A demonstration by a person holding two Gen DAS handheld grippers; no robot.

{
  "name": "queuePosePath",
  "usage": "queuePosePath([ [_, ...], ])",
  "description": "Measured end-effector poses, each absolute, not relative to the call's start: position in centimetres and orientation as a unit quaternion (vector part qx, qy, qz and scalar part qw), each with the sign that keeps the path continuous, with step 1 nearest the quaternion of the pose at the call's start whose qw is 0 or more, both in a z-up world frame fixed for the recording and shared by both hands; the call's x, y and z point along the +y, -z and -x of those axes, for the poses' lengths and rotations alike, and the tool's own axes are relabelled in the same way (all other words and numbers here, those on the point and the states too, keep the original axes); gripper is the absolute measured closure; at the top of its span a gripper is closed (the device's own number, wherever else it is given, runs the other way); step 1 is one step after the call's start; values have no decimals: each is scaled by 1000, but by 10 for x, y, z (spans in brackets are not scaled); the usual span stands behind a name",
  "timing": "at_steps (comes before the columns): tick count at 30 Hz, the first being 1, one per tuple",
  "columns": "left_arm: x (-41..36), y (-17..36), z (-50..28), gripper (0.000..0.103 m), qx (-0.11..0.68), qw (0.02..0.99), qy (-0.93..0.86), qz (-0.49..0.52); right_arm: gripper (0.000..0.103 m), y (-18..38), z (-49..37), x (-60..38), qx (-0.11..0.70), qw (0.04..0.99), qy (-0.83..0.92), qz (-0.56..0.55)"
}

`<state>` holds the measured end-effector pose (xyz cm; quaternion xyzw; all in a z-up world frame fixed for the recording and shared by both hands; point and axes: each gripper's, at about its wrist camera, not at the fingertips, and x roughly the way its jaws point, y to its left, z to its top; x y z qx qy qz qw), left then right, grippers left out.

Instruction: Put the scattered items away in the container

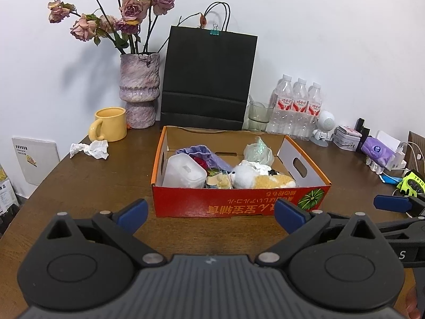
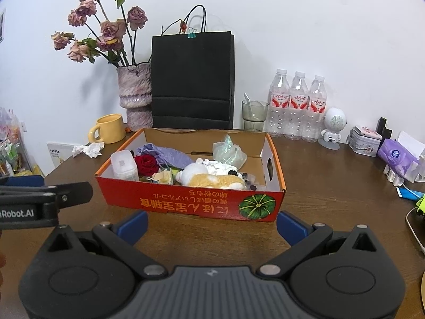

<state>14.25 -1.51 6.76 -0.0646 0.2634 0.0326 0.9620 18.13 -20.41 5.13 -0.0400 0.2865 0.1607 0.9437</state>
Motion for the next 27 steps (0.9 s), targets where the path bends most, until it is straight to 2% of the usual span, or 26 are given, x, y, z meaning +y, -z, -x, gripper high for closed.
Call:
queuePosePath([
  [27, -17, -64, -142, 0, 269, 960, -33, 63, 0, -47, -181, -205, 294, 941, -161, 46],
])
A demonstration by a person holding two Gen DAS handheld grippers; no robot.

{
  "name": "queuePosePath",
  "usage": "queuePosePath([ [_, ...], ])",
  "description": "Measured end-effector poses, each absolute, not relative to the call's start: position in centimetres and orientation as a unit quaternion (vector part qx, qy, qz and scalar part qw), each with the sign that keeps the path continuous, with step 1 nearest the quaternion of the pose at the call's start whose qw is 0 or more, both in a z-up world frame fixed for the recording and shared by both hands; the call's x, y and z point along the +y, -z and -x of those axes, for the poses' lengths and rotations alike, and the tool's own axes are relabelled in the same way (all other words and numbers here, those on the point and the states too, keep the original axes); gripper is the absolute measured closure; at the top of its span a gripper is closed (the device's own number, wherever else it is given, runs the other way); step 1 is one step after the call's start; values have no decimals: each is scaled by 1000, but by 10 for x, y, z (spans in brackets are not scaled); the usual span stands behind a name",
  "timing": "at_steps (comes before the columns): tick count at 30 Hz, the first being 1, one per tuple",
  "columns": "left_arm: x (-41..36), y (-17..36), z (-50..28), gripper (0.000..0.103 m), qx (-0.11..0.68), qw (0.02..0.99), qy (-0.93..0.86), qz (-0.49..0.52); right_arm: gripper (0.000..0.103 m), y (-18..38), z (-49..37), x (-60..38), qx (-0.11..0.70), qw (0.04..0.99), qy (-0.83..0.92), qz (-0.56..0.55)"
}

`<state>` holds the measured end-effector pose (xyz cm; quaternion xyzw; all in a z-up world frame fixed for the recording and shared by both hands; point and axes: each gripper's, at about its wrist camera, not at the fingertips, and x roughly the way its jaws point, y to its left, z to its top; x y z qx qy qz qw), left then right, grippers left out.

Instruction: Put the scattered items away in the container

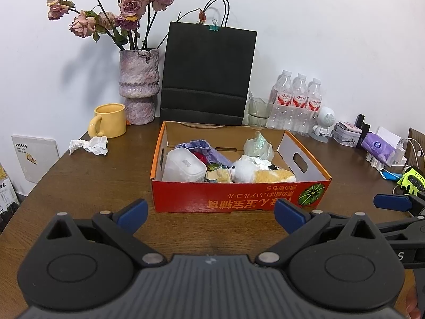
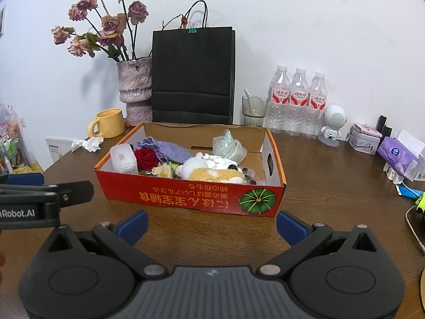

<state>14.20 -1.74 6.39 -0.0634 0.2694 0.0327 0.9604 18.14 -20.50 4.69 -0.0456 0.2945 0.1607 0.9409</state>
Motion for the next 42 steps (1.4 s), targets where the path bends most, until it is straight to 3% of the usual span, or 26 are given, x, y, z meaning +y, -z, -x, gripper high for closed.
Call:
queuePosePath([
  [42, -16, -58, -143, 0, 266, 960, -7, 83, 0, -41, -180, -205, 297, 940, -162, 46],
])
